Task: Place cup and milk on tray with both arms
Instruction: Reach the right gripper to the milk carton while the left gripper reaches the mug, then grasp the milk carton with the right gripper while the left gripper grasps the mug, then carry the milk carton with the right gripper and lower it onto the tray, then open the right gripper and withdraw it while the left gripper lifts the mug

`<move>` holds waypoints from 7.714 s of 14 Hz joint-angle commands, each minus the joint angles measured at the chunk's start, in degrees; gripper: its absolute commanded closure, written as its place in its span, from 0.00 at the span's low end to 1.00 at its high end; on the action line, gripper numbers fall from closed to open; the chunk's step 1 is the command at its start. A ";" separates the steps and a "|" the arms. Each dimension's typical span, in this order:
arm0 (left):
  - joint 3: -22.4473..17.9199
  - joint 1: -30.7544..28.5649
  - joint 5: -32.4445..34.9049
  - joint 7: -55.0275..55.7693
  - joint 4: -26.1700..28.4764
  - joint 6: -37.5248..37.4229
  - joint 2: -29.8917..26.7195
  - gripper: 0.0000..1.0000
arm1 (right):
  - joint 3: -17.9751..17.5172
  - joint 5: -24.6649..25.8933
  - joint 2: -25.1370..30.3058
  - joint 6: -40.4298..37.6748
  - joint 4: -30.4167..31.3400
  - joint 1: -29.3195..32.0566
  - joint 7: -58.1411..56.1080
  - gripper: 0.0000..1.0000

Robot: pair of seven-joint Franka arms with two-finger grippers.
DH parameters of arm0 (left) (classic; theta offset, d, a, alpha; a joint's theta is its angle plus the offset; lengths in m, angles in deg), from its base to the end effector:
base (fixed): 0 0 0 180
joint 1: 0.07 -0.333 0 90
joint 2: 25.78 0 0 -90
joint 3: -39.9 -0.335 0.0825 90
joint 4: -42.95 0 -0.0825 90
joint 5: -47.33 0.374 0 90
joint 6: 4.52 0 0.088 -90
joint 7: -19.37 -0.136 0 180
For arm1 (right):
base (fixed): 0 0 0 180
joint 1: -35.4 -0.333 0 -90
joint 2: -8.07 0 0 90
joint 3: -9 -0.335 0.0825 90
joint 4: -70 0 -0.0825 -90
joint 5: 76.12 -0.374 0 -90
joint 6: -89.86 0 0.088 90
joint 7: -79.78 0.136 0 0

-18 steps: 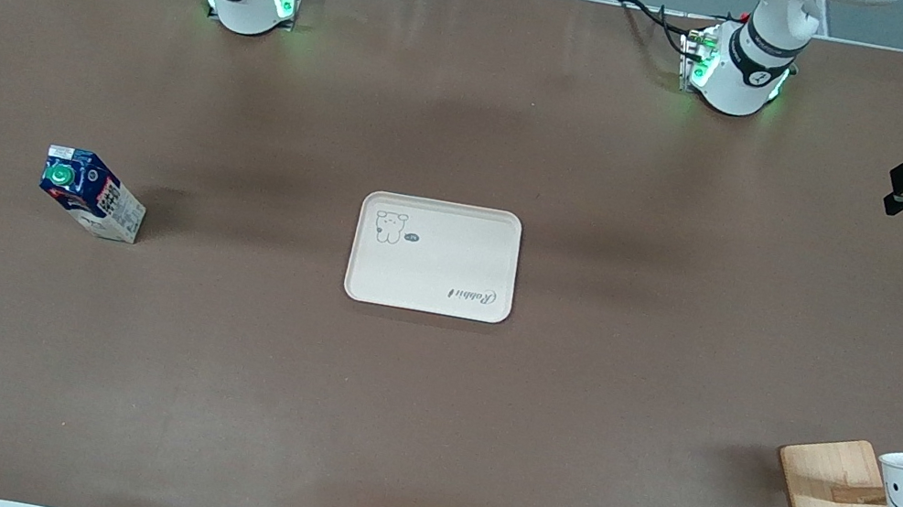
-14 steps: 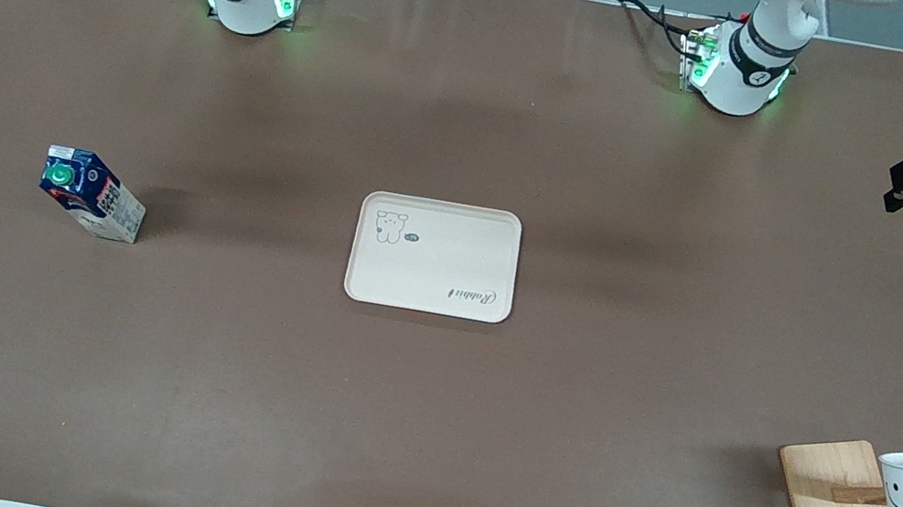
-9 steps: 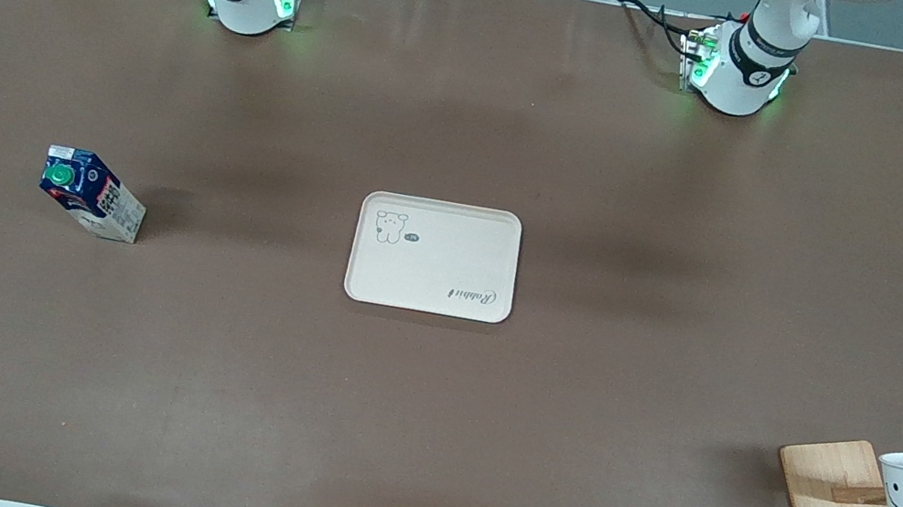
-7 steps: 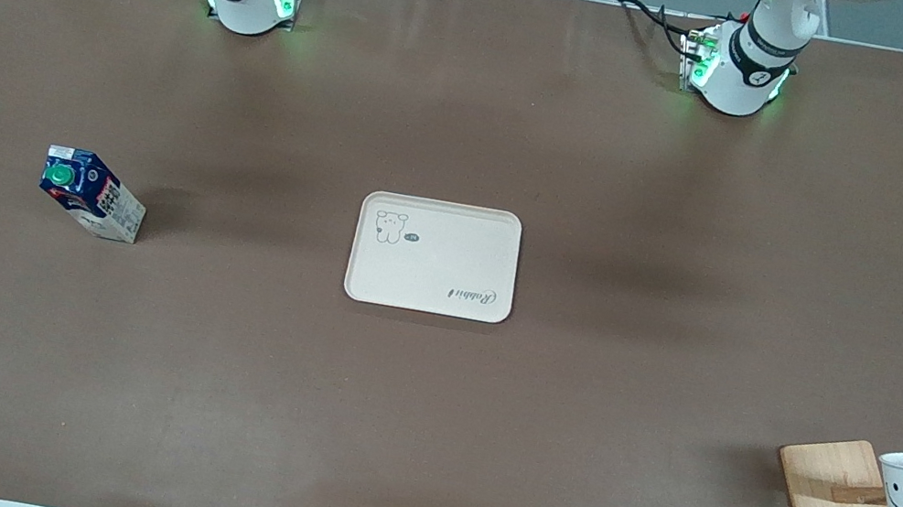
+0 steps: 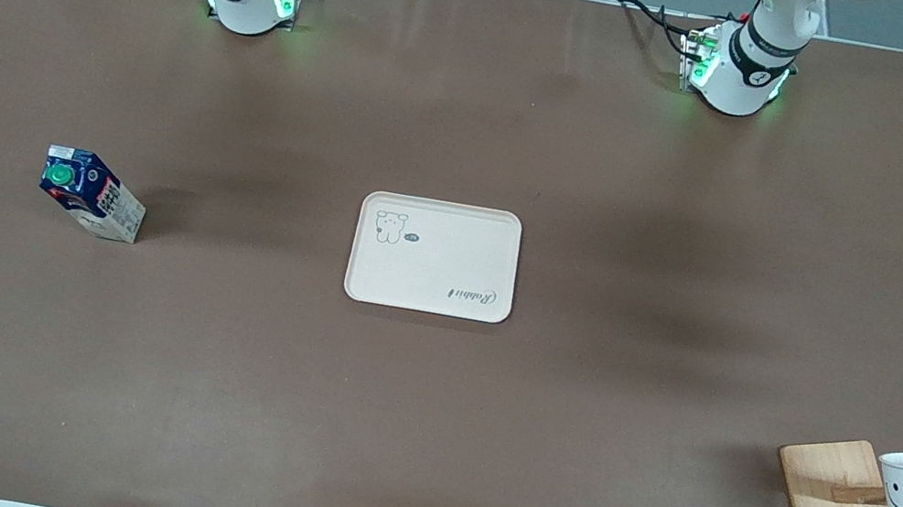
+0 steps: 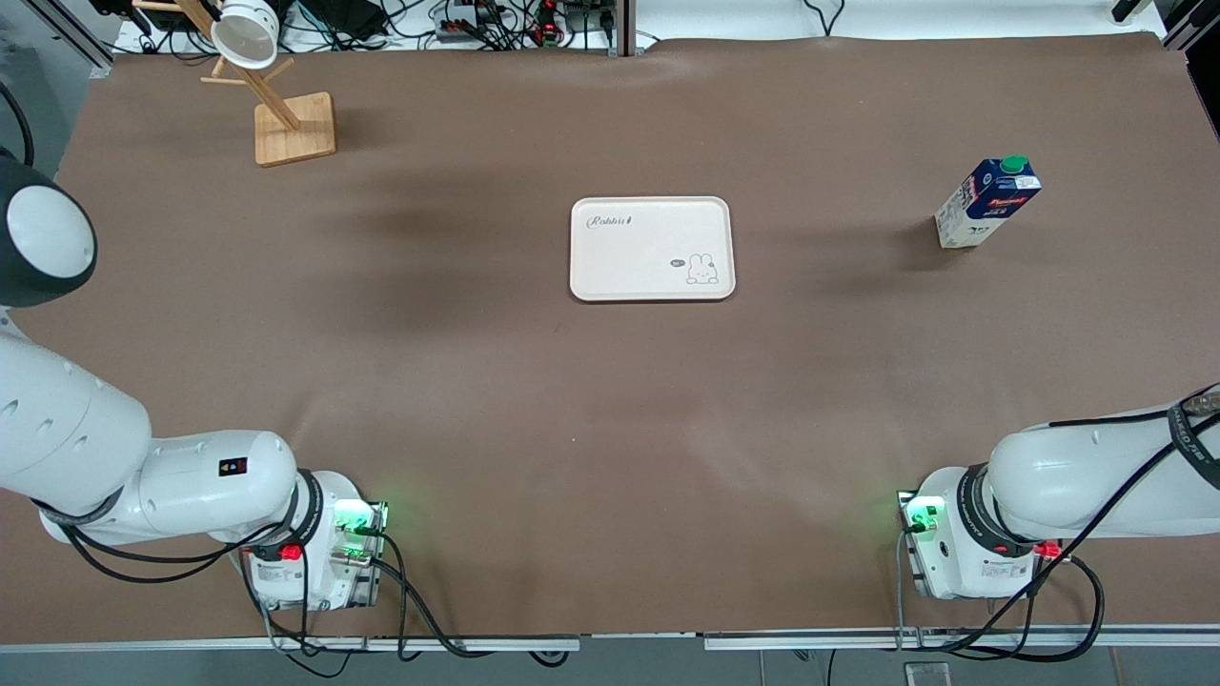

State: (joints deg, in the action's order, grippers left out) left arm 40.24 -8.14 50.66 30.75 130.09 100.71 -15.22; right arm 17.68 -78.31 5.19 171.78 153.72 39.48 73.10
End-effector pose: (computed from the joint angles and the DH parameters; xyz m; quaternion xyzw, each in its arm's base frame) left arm 0.6227 0.0912 0.5557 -0.9845 -0.1600 -0.0665 0.0258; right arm 0.5324 -0.1124 0.6256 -0.9978 0.0511 0.0374 0.0218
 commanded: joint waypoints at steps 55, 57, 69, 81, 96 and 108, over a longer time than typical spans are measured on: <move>0.72 3.94 15.56 31.07 4.62 34.16 15.37 0.95 | -0.95 -10.80 -17.33 7.73 4.09 -23.39 14.65 1.00; 0.72 3.94 15.56 30.99 4.53 34.16 15.37 0.99 | -1.03 -13.35 -20.48 7.73 0.93 -28.48 22.02 1.00; 0.72 4.02 15.56 29.58 4.36 33.99 14.84 1.00 | -0.94 -14.86 -35.44 8.43 -11.83 -43.01 30.59 0.96; 1.24 5.52 15.48 28.96 3.57 29.87 13.08 1.00 | -0.95 -17.84 -37.20 10.10 -11.74 -42.75 34.90 0.85; 4.14 5.34 14.33 28.79 -1.18 22.83 11.41 1.00 | -0.42 -17.41 -35.27 0.81 -22.18 -36.61 34.37 0.00; 7.21 6.13 5.19 29.31 -1.53 22.39 11.41 1.00 | -0.16 0.87 -16.21 -11.42 -22.21 -11.74 22.07 0.00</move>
State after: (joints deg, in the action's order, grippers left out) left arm 46.59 -2.06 56.83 59.93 128.98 124.57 -3.19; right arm 18.60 -81.48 -15.21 160.94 129.08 26.57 94.44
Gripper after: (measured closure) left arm 0.921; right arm 0.000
